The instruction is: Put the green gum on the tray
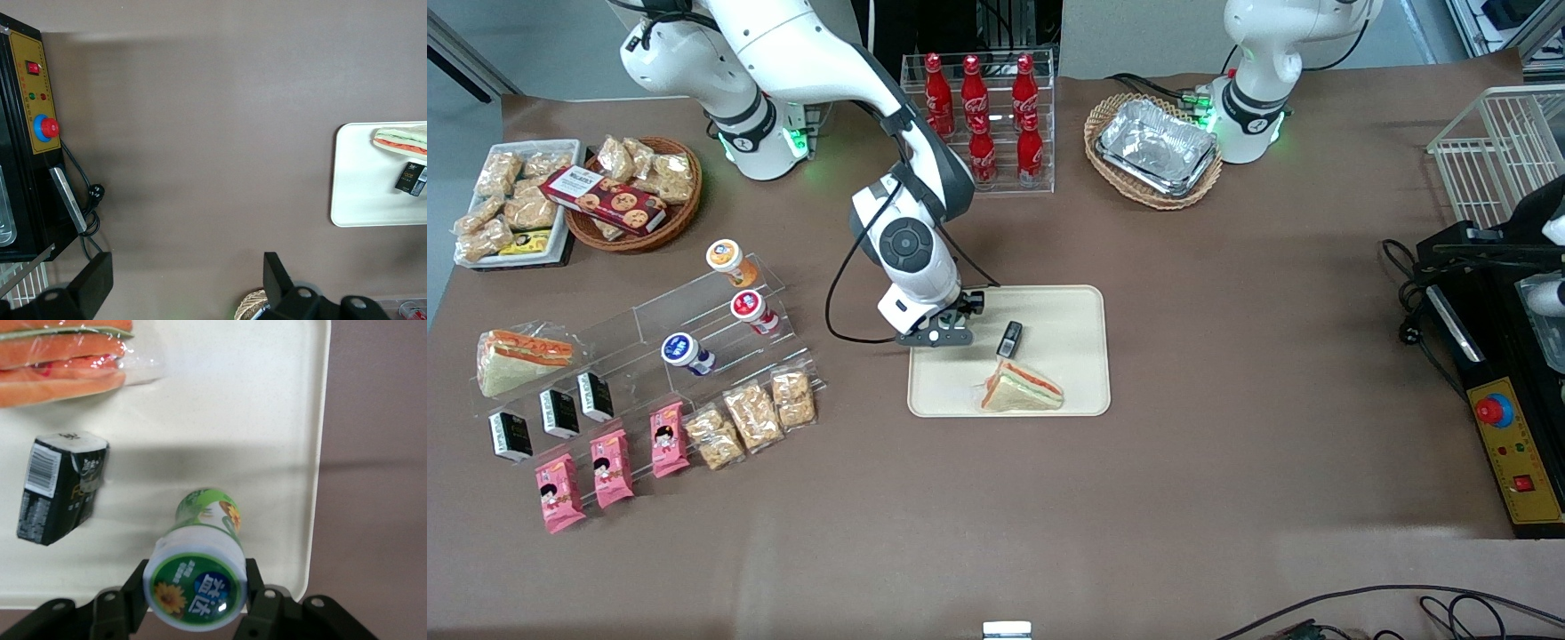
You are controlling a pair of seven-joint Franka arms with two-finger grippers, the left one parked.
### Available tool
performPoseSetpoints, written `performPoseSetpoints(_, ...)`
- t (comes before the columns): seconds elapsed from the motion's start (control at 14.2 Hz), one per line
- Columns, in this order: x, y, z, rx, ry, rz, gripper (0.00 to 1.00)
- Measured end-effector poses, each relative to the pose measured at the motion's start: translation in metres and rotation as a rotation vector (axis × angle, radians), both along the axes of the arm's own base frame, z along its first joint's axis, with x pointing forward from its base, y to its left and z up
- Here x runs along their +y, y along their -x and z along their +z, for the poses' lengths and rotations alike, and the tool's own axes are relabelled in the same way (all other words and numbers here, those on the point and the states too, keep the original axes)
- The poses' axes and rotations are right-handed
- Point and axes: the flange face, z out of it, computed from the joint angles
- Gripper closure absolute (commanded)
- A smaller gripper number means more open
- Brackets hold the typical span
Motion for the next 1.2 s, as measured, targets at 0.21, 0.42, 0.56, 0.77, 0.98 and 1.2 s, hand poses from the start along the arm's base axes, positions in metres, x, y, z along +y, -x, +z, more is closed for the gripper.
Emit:
performPoseSetpoints(0.21,0.009,0.011,-0.004,0.003,-0.005,0.01,0.0)
performPoseSetpoints(0.42,0.01,0.015,-0.01,0.0,-0.004,0.006,0.0)
performPoseSetpoints(0.56,0.009,0.014,-0.011,-0.001,-0.004,0.001,0.0)
performPoseSetpoints(0.77,-0.006,-0.002,0.011,0.01,-0.007,-0.028,0.0)
performPoseSetpoints(0.98,-0.066,-0.039,0.087,0.077,-0.043,-0.071,0.0)
performPoseSetpoints(1.2,-0.146,-0.062,0.168,0.098,-0.067,-0.079,0.0)
